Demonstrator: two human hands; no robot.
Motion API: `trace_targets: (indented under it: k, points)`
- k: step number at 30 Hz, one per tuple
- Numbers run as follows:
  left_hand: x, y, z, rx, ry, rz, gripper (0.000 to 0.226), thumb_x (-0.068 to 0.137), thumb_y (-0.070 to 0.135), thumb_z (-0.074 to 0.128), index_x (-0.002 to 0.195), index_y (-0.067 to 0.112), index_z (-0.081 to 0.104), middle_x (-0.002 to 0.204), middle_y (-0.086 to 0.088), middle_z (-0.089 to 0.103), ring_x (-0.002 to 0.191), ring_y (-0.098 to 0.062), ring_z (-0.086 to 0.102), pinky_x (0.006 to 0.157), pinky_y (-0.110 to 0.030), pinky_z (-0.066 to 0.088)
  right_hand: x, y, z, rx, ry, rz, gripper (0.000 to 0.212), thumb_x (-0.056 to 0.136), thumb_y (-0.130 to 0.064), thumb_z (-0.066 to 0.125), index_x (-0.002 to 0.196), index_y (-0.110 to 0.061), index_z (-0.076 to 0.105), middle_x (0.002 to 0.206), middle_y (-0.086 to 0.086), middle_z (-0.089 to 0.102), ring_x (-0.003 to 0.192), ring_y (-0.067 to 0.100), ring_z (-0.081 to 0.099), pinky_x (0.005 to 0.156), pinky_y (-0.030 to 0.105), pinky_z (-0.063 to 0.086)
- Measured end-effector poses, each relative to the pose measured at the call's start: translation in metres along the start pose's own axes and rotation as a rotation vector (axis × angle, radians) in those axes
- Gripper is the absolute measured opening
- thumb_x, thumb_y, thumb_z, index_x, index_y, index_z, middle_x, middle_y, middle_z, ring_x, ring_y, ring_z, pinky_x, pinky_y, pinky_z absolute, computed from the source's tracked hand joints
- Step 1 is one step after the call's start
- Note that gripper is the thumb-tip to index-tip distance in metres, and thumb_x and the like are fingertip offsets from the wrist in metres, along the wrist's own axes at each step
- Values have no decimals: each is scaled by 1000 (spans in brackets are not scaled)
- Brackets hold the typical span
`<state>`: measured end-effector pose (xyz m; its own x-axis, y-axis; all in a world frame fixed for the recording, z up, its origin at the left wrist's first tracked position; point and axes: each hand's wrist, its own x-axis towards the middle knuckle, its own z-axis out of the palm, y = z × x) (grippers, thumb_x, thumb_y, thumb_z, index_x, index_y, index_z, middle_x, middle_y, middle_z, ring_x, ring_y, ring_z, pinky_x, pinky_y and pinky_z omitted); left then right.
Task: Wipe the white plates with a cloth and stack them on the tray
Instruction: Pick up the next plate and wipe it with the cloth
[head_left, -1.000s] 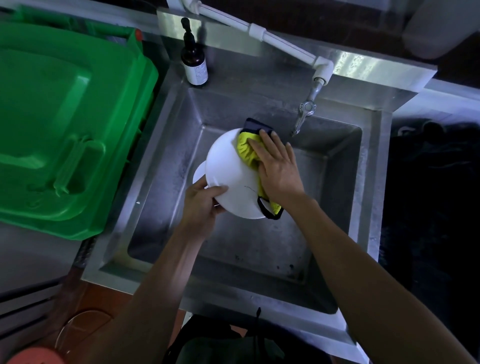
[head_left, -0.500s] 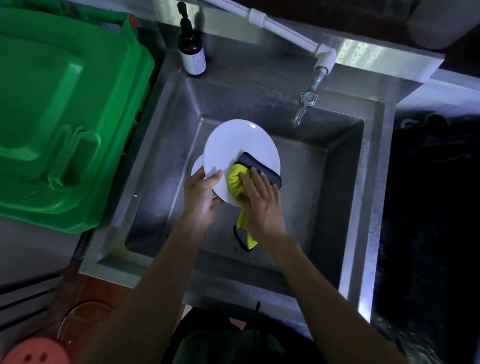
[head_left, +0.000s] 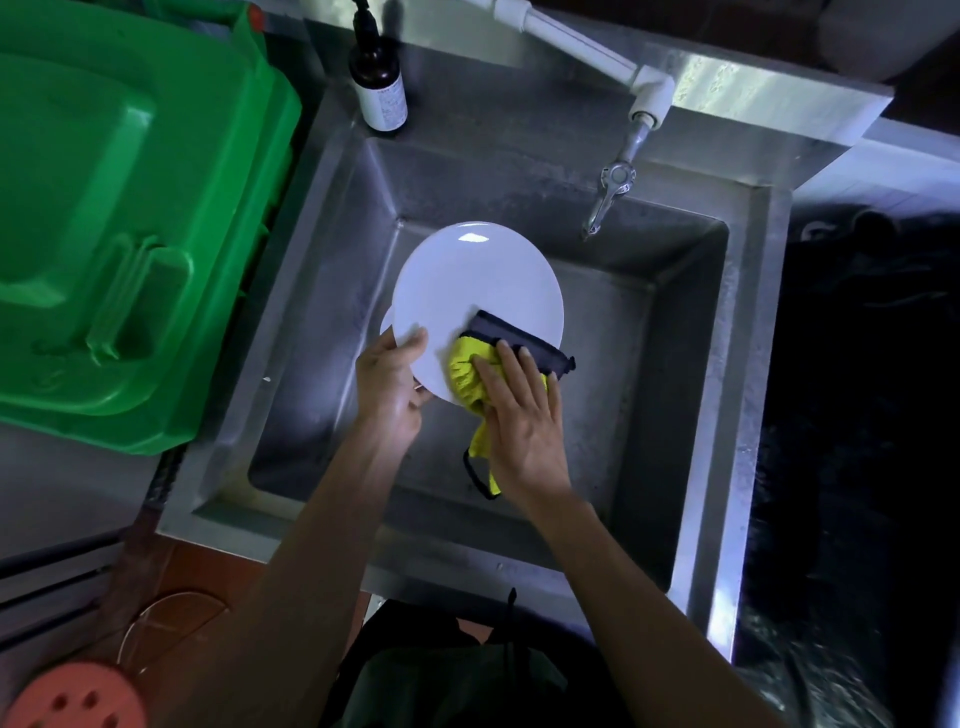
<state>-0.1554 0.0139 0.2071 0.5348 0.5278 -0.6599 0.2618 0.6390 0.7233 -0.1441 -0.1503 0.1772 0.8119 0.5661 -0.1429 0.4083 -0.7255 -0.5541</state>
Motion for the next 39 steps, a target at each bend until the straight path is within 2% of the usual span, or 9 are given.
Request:
trace_targets:
  k: [3,6,10,15,19,25,30,34,39]
  points:
    - [0,0,-4,52,-11,-10,29,93,13,68,121,7,69,116,-16,74,104,-36,71,70,-39,58,3,13,-2,24,-14,68,56,105,-19,37,158,-29,24,169,-3,6,156,19,-4,124,53,9]
    - [-2,2,-7,91,-31,-7,31,93,13,68,123,5,68,110,-12,75,96,-31,70,58,-31,56,9,20,-7,43,12,96,56,107,-18,36,160,-27,19,169,-2,0,155,19,-9,125,51,5]
    - [-3,6,-17,141,-97,8,31,79,22,74,109,12,73,105,-6,77,88,-21,75,63,-33,58,23,28,-19,90,80,154,58,106,-15,37,160,-14,15,168,2,3,156,22,-4,124,49,10]
    - [1,6,-30,261,-167,1,28,82,21,74,109,14,76,107,-8,77,92,-26,75,67,-38,59,38,43,-35,100,72,123,58,107,-14,37,159,-10,14,168,5,5,156,22,0,126,40,8]
    - [3,5,-33,379,-201,-7,17,95,15,68,109,17,75,103,-4,78,91,-24,74,66,-35,59,47,48,-43,146,55,114,58,107,-17,38,160,-13,14,168,4,10,154,23,8,125,37,11]
    - [-4,12,-31,477,-290,30,17,94,12,68,94,24,80,100,-4,78,87,-19,75,64,-32,59,60,49,-52,166,47,68,62,100,-10,47,157,-14,25,159,8,30,139,29,30,115,40,27]
    - [-1,18,-31,580,-338,80,21,95,14,68,95,32,79,103,2,78,95,-21,74,67,-33,60,69,45,-56,131,49,-18,60,95,-5,51,153,-9,34,152,13,39,133,34,38,113,46,32]
    - [2,22,-27,671,-384,144,23,87,14,72,91,36,80,95,4,78,88,-18,74,68,-36,61,75,38,-59,60,47,-127,61,90,-4,52,149,-9,39,144,13,46,124,36,44,105,47,36]
    - [5,27,-18,851,-449,304,30,91,-2,69,100,25,75,84,20,75,81,3,68,76,-19,54,79,27,-61,-14,54,-222,61,83,-6,55,142,-16,46,135,6,51,116,32,45,96,40,33]
